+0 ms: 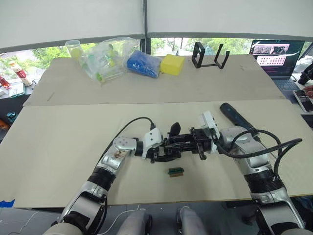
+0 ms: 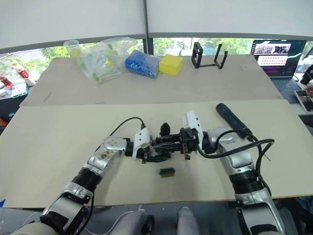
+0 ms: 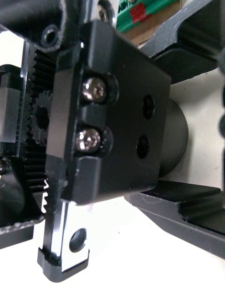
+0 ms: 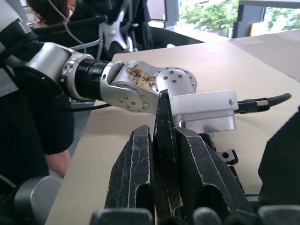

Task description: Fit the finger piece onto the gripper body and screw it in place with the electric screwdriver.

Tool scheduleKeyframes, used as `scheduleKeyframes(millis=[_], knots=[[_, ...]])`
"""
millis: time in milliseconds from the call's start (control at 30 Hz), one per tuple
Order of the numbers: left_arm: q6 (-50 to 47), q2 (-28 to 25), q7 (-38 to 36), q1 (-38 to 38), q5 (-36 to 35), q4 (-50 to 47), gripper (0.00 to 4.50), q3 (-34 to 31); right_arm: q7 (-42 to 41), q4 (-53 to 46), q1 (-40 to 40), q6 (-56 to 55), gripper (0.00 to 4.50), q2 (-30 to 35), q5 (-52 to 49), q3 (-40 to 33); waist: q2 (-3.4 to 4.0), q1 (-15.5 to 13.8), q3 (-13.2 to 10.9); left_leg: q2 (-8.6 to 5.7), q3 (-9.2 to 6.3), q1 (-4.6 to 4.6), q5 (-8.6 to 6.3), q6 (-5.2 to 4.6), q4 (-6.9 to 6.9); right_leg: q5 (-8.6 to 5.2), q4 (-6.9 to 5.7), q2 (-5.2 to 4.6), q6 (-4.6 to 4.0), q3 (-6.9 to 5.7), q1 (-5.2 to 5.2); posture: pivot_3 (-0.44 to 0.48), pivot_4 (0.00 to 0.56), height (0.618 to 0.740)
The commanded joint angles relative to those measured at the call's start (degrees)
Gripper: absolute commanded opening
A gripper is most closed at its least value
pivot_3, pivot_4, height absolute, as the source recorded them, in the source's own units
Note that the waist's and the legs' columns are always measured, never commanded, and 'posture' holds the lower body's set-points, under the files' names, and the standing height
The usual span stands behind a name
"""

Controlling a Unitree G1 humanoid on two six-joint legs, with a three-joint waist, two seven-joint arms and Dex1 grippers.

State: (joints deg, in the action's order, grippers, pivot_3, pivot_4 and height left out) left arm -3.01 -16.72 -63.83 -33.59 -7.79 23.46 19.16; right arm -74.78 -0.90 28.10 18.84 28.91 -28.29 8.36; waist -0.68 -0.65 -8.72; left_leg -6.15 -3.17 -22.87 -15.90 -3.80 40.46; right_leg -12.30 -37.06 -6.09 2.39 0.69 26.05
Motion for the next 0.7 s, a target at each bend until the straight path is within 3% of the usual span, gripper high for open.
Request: scheduleKeyframes(millis=[33, 433, 567, 700], knots=[[-0.5, -0.1, 0.9, 0.2, 0.3, -0.7, 2.32, -1.1, 2.0, 1.2, -2.4, 1.8, 0.33, 0.6, 1.4, 0.4, 0.00, 0.0, 0.1, 0.00, 0.00, 0.00, 0.00, 0.00, 0.00, 0.00, 0.00, 0.00, 0.00, 0.00, -0.01, 0.000, 0.150, 0.737], [-0.6, 0.0, 1.1, 0.5, 0.6, -0.8, 2.32, -1.6, -12.8, 11.4, 3.1, -0.6, 0.33, 4.2, 5.3, 9.2, -0.05, -0.2, 0.6, -0.01, -0.01, 0.07, -0.04, -0.06, 0.00, 0.00, 0.07, 0.06, 0.00, -0.05, -0.13, 0.000, 0.150, 0.737], [-0.7, 0.2, 1.1, 0.6, 0.5, -1.0, 2.32, -1.6, -10.0, 12.4, 2.7, -1.2, 0.33, 3.4, 5.8, 8.8, -0.05, -0.1, 0.6, 0.02, -0.02, 0.41, -0.07, -0.11, -0.03, 0.00, 0.23, -0.01, 0.00, -0.04, -0.58, 0.000, 0.150, 0.737], [-0.4, 0.4, 1.3, 0.7, 0.5, -0.5, 2.32, -1.6, -2.1, 10.2, -0.8, 1.0, 0.33, 4.5, 7.1, 6.8, -0.09, -0.1, 0.8, 0.05, -0.03, 0.93, -0.13, -0.17, -0.35, -0.01, 0.40, -0.02, 0.01, -0.02, -1.02, 0.000, 0.150, 0.737]])
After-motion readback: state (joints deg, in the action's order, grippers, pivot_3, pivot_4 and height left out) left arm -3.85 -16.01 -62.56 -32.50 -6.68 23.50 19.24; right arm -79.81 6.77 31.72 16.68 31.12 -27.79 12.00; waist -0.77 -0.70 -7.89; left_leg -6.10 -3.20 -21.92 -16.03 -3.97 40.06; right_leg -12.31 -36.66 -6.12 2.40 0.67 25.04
